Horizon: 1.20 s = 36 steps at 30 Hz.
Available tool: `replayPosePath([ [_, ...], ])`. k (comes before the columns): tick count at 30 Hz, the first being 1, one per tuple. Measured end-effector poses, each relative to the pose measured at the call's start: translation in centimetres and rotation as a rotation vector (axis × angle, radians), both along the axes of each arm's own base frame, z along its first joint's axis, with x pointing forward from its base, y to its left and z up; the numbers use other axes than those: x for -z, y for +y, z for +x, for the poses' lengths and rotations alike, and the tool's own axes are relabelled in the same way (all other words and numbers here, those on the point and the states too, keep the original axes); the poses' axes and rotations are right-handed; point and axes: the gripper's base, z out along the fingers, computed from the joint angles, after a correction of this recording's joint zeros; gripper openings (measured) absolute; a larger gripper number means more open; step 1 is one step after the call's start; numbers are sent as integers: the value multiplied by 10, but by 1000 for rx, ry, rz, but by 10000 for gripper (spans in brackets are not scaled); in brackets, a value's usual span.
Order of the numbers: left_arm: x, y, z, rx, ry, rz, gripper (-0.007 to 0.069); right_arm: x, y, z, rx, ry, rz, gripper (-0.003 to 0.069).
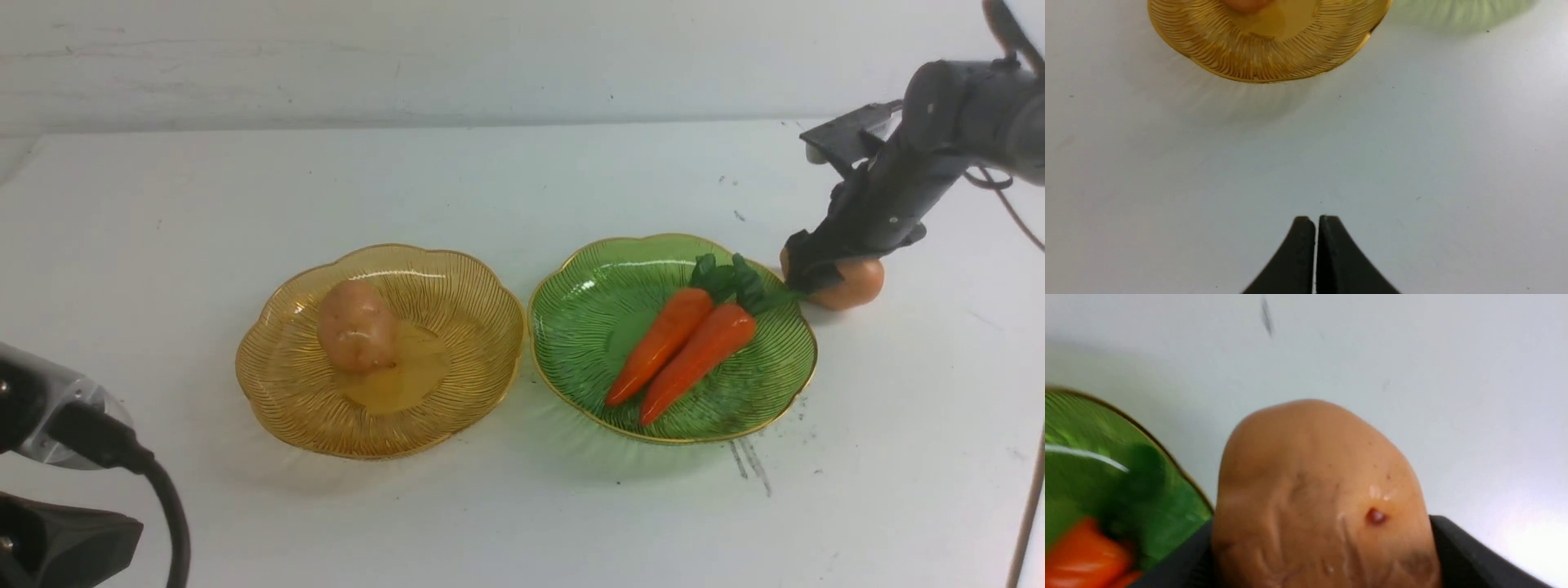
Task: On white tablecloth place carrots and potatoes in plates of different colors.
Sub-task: 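Pick up the potato from the right side of the table and place it in a plate with the right gripper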
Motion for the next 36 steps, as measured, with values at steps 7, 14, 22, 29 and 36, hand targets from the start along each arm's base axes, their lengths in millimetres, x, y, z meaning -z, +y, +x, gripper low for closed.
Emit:
replayPosePath([
  [7, -1, 5, 3, -46, -24, 33, -3, -65, 65, -20, -91, -122, 278, 539],
  [14, 0, 8, 2, -62, -16, 68, -3, 11, 242, -60, -418, 58, 339, 539],
  [22, 5, 13, -2, -81, 50, 119, -3, 74, 301, -75, -453, 61, 284, 609],
  [29, 4, 19, -9, -97, 54, 134, -3, 56, 291, -79, -461, 73, 188, 678],
  [36, -2, 27, -22, -122, 1, 81, -3, -101, 243, -101, -450, -315, 33, 469],
])
